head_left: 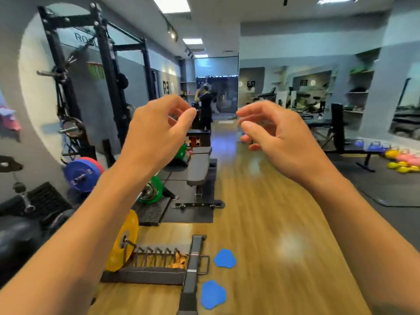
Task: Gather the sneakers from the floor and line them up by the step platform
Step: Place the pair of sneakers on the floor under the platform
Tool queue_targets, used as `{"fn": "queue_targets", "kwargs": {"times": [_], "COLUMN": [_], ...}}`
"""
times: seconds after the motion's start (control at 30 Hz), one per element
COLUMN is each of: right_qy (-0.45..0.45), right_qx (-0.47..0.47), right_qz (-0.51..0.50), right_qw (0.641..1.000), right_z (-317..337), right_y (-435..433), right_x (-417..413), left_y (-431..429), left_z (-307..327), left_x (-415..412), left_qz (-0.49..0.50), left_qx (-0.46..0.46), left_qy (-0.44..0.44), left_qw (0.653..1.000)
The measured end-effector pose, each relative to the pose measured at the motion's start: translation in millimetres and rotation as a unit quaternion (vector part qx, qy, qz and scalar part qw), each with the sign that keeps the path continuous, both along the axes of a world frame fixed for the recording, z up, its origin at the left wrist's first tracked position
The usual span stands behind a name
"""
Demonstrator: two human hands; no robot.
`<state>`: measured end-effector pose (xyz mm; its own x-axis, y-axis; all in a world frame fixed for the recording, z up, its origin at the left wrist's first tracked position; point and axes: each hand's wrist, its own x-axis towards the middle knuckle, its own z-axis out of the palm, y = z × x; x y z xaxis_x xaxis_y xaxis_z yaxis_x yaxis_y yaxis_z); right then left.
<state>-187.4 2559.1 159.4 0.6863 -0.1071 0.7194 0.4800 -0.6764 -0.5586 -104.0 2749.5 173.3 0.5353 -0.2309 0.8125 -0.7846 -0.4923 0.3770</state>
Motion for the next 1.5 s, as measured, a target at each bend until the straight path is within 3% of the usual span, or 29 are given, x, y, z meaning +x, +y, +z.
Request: {"fn": "queue_targets", "kwargs": {"times": [0.43,0.9,1.23,1.5], "right_qy": [0.021,0.038,0.073,0.061], "right_qx": [-0.009,0.048,0.033,0.065], "right_qz": [-0.236,-0.454,-0.559,-0.561], "right_qw": [0.971,0.889,0.825,0.823], "right_z": [-16.9,-40.0,-51.2,-65.6], "right_y": [-267.7,-511.9,-664.4,-838.8], "right_x": [-82.3,-60.5,-39.9,-16.4], "left_y": [-325.0,-659.5,-858.0,-1028.5], "left_z": [-24.3,-34.4,-56.6,-49.6], "left_x": [-6.2,42.2,58.3,76.7], "left_qz": [-0.225,-0.453,-0.557,-0.576], "left_qx": [0.023,0.071,0.080,0.112], "left_qy": [0.022,0.020,0.026,0.011], "left_qw": [0.974,0.889,0.826,0.810]}}
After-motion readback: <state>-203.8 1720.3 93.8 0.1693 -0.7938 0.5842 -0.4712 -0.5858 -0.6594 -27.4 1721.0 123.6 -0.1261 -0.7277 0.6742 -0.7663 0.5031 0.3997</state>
